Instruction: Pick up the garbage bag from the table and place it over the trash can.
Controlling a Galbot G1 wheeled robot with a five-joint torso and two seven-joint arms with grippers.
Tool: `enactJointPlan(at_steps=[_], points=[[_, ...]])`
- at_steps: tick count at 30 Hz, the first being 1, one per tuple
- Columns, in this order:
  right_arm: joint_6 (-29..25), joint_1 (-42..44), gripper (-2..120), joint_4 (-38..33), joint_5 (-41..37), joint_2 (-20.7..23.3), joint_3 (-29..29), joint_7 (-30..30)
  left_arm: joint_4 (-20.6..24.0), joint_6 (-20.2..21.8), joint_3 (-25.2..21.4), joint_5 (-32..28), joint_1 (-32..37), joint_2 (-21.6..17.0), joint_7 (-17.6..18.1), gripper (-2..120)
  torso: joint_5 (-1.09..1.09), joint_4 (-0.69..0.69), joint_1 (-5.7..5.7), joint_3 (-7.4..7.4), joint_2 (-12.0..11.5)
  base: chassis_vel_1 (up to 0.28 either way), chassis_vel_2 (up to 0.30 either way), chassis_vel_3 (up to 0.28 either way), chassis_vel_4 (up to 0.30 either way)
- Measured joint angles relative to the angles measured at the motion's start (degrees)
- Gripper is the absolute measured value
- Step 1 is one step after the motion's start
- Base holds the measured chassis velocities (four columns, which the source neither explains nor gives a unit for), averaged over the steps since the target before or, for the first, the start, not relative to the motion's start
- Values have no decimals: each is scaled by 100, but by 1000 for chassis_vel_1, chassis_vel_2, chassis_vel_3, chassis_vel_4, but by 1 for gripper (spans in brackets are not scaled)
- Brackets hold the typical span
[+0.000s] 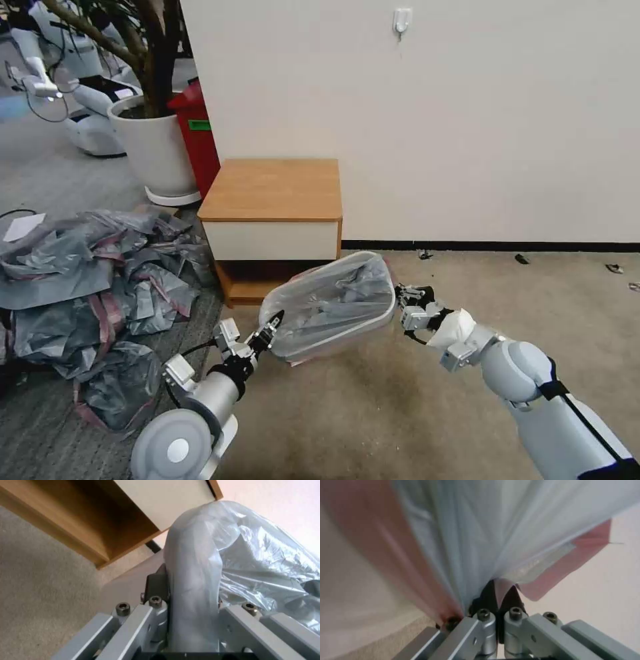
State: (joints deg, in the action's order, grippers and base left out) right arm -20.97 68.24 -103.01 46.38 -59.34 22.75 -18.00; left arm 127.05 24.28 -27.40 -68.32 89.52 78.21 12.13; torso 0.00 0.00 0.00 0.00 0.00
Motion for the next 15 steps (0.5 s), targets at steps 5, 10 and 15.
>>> enactJointPlan(at_steps=[5, 10, 15], points=[[-122, -5, 0, 9, 296, -2, 69, -166, 26, -1, -16, 0, -17, 26, 0, 7, 0, 0, 0, 0, 0, 0, 0, 0, 0], [-226, -25, 0, 81, 568, -18, 110, -279, 41, -1, -27, -1, -33, 79, 1, 8, 0, 0, 0, 0, 0, 0, 0, 0, 0], [-281, -44, 0, 173, 612, -28, 143, -347, 75, -1, -62, -25, -35, 139, 10, 8, 0, 0, 0, 0, 0, 0, 0, 0, 0]])
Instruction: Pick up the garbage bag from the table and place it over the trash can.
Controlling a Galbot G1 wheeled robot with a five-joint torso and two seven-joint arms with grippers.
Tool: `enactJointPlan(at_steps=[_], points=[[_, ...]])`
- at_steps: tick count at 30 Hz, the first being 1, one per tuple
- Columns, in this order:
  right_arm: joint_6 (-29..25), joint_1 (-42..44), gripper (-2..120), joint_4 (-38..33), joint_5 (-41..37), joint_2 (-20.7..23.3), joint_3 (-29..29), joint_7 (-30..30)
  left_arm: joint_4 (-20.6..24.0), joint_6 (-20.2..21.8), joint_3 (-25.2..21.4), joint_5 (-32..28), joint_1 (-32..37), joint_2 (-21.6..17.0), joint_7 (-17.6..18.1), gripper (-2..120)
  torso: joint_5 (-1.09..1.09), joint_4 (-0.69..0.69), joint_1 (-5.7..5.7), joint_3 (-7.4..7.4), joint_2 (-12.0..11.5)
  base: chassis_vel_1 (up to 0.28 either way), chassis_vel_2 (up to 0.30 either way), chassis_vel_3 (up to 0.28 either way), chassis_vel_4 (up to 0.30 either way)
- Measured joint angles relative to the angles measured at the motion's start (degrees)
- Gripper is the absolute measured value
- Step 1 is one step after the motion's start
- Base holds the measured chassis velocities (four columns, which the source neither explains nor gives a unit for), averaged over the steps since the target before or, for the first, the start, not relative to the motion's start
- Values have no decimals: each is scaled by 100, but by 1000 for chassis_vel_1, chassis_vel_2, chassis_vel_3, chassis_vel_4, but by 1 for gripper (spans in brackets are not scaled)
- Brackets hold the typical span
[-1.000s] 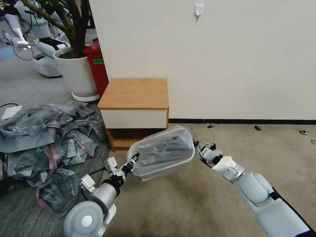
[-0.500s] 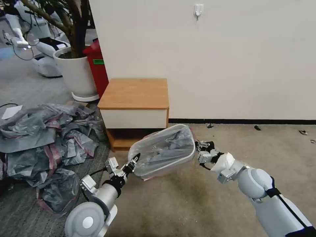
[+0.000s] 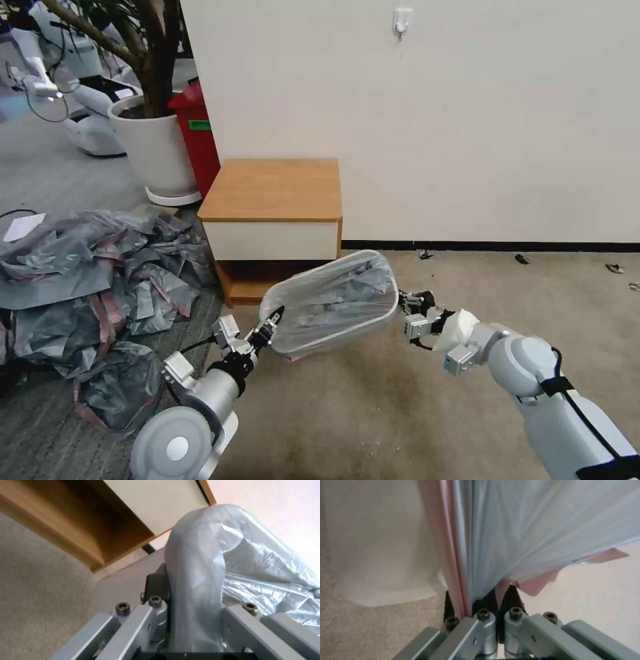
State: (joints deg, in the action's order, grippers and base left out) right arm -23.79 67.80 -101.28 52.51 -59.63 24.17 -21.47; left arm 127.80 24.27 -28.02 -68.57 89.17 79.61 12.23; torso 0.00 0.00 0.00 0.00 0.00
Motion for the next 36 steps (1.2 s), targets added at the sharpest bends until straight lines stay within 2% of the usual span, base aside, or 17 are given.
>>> enactJointPlan(at_steps=[12, 17, 20, 22, 24, 25, 27, 28, 30, 32, 34, 36], points=[[-148, 10, 0, 292, 25, -22, 144, -61, 97, 1, -156, -144, 22, 95, 56, 8, 0, 0, 0, 0, 0, 0, 0, 0, 0], [-138, 108, 1, 248, -215, -60, 190, 23, 99, -11, -151, -113, 35, 95, 93, 8, 0, 0, 0, 0, 0, 0, 0, 0, 0], [60, 250, 14, 163, -912, -61, 197, 158, 73, -77, -154, 54, 5, 37, 150, 8, 0, 0, 0, 0, 0, 0, 0, 0, 0], [100, 278, 15, 146, -1054, -61, 202, 169, 61, -88, -161, 79, -4, 29, 158, 7, 0, 1, 0, 0, 0, 0, 0, 0, 0], [369, 477, 28, 21, -2210, -27, 256, 176, -12, -108, -246, 139, -64, -20, 236, 6, 0, 0, 0, 0, 0, 0, 0, 0, 0], [369, 477, 28, 21, -2210, -27, 256, 176, -12, -108, -246, 139, -64, -20, 236, 6, 0, 0, 0, 0, 0, 0, 0, 0, 0], [470, 616, 37, -52, -3199, 16, 328, 44, -119, -124, -307, 158, -136, -60, 329, 6, -1, 0, 0, 0, 0, 0, 0, 0, 0], [470, 616, 37, -52, -3199, 16, 328, 44, -119, -124, -307, 158, -136, -60, 329, 6, -1, 0, 0, 0, 0, 0, 0, 0, 0], [485, 702, 49, -80, -4100, 67, 442, -332, -237, -147, -338, 192, -207, -85, 413, 5, 0, 0, 0, 0, 0, 0, 0, 0, 0], [472, 715, 52, -83, -4279, 79, 482, -460, -260, -151, -342, 199, -224, -87, 427, 5, -1, 0, 0, 0, 0, 0, 0, 0, 0], [304, 755, 64, -65, -4812, 141, 718, -1184, -364, -157, -350, 230, -300, -97, 489, 5, 0, 0, 0, 0, 0, 0, 0, 0, 0], [257, 764, 68, -53, -4883, 157, 777, -1362, -384, -157, -350, 236, -314, -101, 496, 5, -1, 0, 0, 0, 0, 0, 0, 0, 0]])
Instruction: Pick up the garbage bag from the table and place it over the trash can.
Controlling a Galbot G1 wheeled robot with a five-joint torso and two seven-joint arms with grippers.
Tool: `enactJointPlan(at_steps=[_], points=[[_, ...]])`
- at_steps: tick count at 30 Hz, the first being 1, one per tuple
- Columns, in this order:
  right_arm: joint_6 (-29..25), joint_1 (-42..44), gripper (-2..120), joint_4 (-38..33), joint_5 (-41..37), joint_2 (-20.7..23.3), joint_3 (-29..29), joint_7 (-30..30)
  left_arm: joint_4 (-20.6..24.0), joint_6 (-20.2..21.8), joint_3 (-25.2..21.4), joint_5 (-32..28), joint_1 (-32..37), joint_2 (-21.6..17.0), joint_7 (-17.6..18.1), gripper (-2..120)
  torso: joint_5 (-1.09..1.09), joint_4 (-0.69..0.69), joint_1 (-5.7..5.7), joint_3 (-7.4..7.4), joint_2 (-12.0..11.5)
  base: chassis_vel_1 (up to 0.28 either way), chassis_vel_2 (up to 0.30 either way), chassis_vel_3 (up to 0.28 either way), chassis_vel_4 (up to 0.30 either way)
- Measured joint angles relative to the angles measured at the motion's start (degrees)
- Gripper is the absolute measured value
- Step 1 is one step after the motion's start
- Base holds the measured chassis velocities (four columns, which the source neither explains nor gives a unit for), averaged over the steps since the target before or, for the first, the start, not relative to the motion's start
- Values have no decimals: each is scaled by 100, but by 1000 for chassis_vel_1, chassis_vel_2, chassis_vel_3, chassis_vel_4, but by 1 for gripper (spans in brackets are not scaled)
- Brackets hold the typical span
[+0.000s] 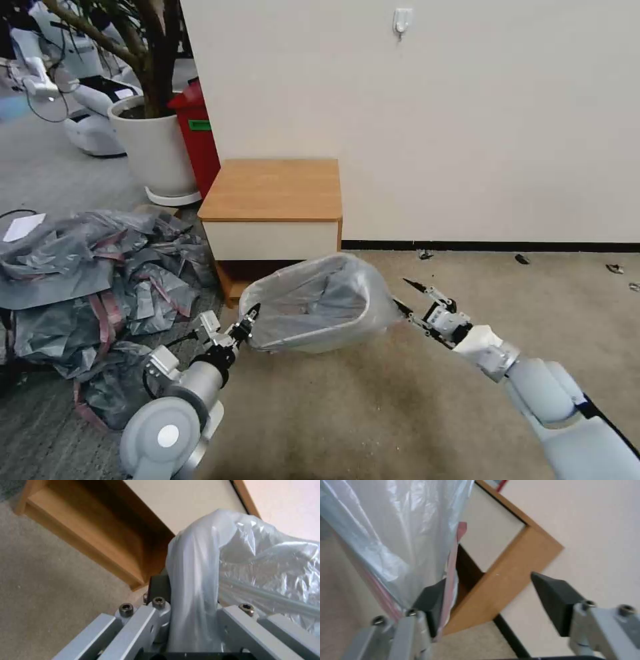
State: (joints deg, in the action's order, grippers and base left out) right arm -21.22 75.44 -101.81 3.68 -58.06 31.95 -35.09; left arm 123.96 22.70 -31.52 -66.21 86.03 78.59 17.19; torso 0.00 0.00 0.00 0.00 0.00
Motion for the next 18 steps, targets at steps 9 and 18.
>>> enactJointPlan(at_steps=[9, 18], points=[[62, 45, 99, 101, -310, 13, 213, -74, -183, 2, 35, 78, -122, -39, 8, 5, 0, 0, 0, 0, 0, 0, 0, 0, 0], [1532, 180, 100, 155, -1356, 46, -373, 1157, -193, -2, 44, 111, -126, -53, 25, 5, 1, 0, 0, 0, 0, 0, 0, 0, 0]])
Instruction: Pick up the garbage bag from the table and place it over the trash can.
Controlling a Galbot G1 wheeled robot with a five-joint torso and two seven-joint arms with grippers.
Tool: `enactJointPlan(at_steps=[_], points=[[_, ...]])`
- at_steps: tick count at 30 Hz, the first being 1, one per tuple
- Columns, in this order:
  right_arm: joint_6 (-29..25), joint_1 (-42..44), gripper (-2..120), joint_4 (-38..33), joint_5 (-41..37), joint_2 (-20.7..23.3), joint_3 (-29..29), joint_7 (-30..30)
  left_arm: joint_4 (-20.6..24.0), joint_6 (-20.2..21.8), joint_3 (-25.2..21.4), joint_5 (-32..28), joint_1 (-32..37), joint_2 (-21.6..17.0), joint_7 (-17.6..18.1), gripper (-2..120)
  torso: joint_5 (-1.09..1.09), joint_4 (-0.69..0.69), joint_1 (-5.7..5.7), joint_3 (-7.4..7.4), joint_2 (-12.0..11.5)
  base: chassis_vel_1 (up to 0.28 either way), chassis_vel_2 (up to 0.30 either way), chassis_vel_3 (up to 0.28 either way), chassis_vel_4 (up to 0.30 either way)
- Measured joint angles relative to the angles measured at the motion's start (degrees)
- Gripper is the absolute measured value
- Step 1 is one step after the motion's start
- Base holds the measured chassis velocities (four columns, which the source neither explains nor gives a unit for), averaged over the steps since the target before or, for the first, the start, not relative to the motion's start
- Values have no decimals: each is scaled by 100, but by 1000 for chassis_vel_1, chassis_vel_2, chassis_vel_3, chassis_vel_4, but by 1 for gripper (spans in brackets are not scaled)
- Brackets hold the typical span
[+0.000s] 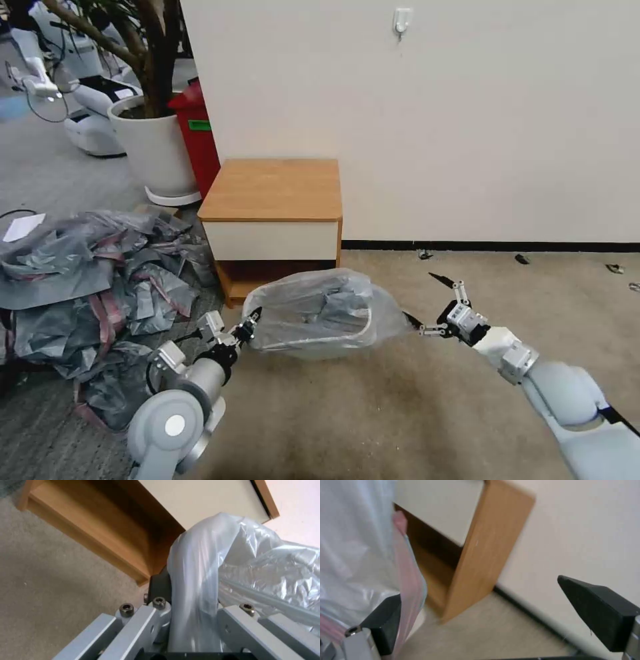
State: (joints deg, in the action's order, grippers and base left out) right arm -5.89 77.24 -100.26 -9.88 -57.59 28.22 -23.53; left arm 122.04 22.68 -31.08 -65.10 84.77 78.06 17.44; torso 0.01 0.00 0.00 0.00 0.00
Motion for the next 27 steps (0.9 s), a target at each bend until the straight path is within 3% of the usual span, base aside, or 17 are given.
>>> enactJointPlan(at_steps=[2, 7, 10, 14, 22, 27], points=[[424, 33, 100, 30, -752, 49, -265, 242, -1, -18, -1, 13, -1, -7, 17, 5, -1, 0, 0, 0, 0, 0, 0, 0, 0], [768, 54, 100, -72, -1425, 33, -497, 797, -6, -41, -2, 32, -4, -30, 27, 5, -1, 0, 0, 0, 0, 0, 0, 0, 0], [1423, 108, 100, -470, -2259, -15, -687, 1898, -63, -86, -6, 121, -17, -64, 62, 5, -2, 0, 0, 0, 0, 0, 0, 0, 0], [1891, 129, 100, -776, -3190, -76, -765, 2563, -97, -100, -7, 180, -28, -77, 120, 5, -2, 0, 0, 0, 0, 0, 0, 0, 0], [2693, 163, 100, -1209, -4691, -368, -752, 3461, -222, -131, -36, 347, -69, -66, 341, 5, 0, 0, 0, 0, 0, 0, 0, 0, 0], [3114, 275, 100, -1455, -5084, -632, -627, 3731, -311, -121, -32, 373, -109, -67, 367, 4, -1, -1, 0, 0, 0, 0, 0, 0, 0]])
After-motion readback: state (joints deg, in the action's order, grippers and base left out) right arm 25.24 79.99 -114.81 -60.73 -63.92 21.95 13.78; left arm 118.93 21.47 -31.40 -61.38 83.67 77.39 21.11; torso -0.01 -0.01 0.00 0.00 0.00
